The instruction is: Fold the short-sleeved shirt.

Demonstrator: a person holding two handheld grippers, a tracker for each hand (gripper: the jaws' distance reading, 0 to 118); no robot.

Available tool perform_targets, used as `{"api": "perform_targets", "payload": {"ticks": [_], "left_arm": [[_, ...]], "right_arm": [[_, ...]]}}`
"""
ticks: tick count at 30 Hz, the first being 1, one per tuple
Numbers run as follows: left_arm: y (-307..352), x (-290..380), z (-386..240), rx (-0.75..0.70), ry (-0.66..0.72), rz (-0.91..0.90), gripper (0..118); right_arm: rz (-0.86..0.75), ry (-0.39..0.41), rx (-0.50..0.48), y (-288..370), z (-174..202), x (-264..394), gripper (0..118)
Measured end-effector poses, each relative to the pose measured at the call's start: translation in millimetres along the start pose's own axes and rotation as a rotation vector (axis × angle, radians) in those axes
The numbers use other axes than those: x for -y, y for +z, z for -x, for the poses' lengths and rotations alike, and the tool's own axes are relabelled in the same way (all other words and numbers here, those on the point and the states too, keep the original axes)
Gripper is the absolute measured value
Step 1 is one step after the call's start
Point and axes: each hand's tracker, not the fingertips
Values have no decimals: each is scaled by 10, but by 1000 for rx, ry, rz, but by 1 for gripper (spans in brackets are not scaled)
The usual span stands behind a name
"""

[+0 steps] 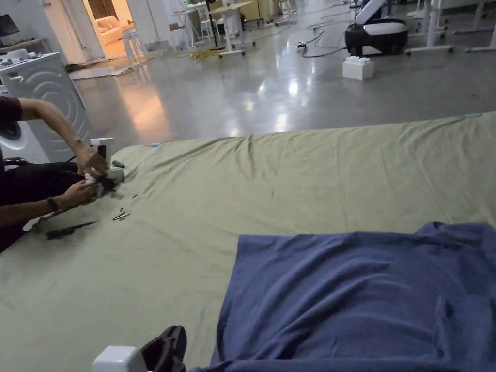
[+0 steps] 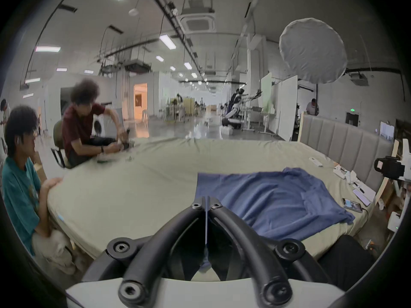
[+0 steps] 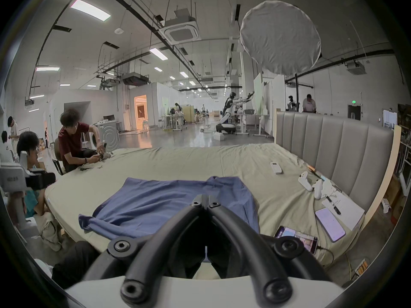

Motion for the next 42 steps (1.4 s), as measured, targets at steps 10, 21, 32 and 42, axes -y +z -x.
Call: {"api": "perform_targets", "payload": {"ticks": [10, 21, 32, 42], "left_arm": [[-1013, 894, 250, 52, 92, 318, 75], [-1160, 1014, 108, 59, 15, 409, 13], [-1193, 1033, 45, 27, -23, 426, 10], [-1210, 1056, -2, 6, -41, 430, 10]], "right_arm": [[121, 27, -5, -103, -5, 155, 0], [185, -6, 54, -41, -235, 311, 0], [415, -157, 68, -859, -948, 1161, 65], [459, -127, 144, -1106, -1096, 1486, 50]]}}
